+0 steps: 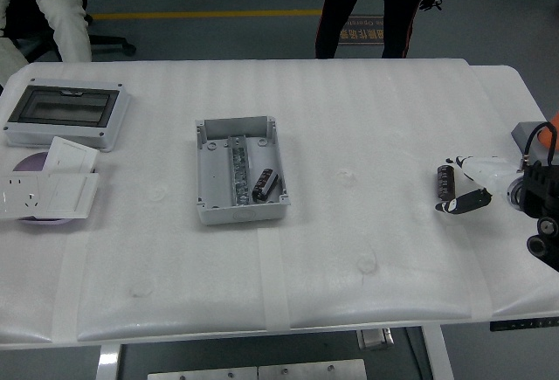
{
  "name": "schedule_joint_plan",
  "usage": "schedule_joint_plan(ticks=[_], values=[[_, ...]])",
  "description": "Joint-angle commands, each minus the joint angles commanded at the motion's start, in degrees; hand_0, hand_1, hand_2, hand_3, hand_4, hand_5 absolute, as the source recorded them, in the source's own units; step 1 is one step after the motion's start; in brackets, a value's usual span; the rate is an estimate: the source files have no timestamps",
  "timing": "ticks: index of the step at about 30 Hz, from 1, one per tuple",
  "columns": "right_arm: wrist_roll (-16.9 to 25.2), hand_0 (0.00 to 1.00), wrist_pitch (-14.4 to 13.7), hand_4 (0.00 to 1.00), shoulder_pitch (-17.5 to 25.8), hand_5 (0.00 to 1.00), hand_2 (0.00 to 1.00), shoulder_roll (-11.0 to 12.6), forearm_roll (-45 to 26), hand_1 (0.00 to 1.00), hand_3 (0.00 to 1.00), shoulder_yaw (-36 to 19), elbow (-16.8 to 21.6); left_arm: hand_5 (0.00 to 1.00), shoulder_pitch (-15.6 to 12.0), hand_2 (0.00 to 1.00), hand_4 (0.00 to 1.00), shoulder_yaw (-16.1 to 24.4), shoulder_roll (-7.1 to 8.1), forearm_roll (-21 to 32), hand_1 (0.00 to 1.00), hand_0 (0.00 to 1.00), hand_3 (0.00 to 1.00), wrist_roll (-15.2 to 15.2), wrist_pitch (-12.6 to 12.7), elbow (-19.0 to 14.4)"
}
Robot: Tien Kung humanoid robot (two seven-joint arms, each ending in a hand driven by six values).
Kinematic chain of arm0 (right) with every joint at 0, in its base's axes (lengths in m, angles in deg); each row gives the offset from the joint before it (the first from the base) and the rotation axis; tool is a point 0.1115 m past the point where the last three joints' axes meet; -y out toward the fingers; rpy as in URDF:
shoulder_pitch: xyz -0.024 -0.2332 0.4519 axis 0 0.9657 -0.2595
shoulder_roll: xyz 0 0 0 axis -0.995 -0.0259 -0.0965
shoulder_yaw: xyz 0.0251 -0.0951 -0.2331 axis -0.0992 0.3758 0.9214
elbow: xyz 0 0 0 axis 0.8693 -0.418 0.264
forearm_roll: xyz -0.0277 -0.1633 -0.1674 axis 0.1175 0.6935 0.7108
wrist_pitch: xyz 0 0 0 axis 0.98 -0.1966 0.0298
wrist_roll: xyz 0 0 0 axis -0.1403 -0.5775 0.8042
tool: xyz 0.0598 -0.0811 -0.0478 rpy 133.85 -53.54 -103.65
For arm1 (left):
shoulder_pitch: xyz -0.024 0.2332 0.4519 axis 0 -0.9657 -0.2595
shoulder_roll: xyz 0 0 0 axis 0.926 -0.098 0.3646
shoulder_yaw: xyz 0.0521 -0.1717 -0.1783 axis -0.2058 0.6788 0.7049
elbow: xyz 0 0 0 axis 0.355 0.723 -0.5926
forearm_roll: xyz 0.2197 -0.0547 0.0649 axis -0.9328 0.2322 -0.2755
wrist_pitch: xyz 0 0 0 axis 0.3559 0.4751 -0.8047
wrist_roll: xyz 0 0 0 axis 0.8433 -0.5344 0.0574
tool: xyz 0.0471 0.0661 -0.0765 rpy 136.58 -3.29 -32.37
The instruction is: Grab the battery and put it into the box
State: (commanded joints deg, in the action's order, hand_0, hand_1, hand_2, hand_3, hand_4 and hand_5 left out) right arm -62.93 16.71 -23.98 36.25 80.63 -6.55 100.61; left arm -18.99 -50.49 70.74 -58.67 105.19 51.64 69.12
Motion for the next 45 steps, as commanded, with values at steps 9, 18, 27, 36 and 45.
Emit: schedule_joint_plan(ticks=[9,18,27,36,45], values=[[1.11,0.998,-2.70,0.893,-1.30,0.544,0.898,-0.39,0.61,0.797,0.998,1.26,-2.12,0.009,0.01,0.570,0.667,0.14,0.06,-0.23,0.598,0.366,0.582,-0.14,0.16,-0.05],[1.81,0.903,-3.73,0.602,-1.83,0.378,0.813,-0.24,1.27,0.743,0.933,2.56,-3.48,0.010,0.79,0.567,0.666,-0.69,0.04,0.65,0.597,0.366,0.583,-0.47,0.21,-0.06],[2.27,0.891,-4.64,0.525,-1.65,0.319,0.798,-0.50,1.26,0.731,0.853,3.90,-3.75,0.011,0.69,0.567,0.664,-0.29,-0.18,0.16,0.596,0.366,0.584,-0.18,0.13,-0.13],[2.76,0.872,-5.98,0.478,-1.29,0.283,0.784,-0.79,1.51,0.717,0.821,5.11,-3.48,0.012,0.47,0.569,0.660,0.65,0.26,-1.25,0.597,0.366,0.587,0.13,0.11,-0.18],[3.12,0.861,-6.85,0.473,-1.97,0.282,0.773,-0.40,1.42,0.704,0.804,4.14,-1.85,0.024,0.55,0.569,0.668,0.51,0.41,-1.27,0.599,0.367,0.586,-0.19,0.24,-0.16]])
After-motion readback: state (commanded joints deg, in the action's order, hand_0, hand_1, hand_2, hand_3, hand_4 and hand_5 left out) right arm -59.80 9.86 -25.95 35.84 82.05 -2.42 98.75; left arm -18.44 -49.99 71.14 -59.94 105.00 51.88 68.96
